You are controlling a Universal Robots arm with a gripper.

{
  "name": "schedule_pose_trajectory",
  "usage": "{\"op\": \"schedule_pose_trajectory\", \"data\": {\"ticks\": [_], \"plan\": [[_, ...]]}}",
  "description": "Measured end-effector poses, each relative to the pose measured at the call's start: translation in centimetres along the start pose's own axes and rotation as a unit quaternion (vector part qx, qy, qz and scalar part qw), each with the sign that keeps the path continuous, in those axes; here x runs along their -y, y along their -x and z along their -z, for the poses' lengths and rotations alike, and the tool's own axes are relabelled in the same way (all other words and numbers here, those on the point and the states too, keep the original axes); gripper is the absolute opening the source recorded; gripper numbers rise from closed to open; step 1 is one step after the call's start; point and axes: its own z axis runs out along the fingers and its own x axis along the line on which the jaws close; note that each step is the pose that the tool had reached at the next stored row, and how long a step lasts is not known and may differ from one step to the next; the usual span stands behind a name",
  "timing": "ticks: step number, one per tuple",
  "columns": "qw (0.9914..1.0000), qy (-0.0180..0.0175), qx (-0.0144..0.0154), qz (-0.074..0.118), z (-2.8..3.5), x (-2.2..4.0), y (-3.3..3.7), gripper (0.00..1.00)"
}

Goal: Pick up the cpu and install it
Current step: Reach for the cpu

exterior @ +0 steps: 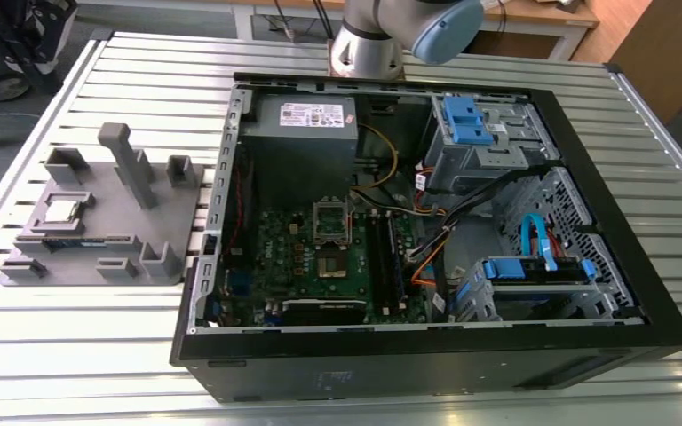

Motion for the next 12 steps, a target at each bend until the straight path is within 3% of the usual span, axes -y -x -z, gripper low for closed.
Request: {"op": "schedule_pose_trajectory", "data": {"ticks": [12], "plan": [[1.00000,0.0001,0.0001,0.000,-0.05,0.13,-1.71,0.11]]}}
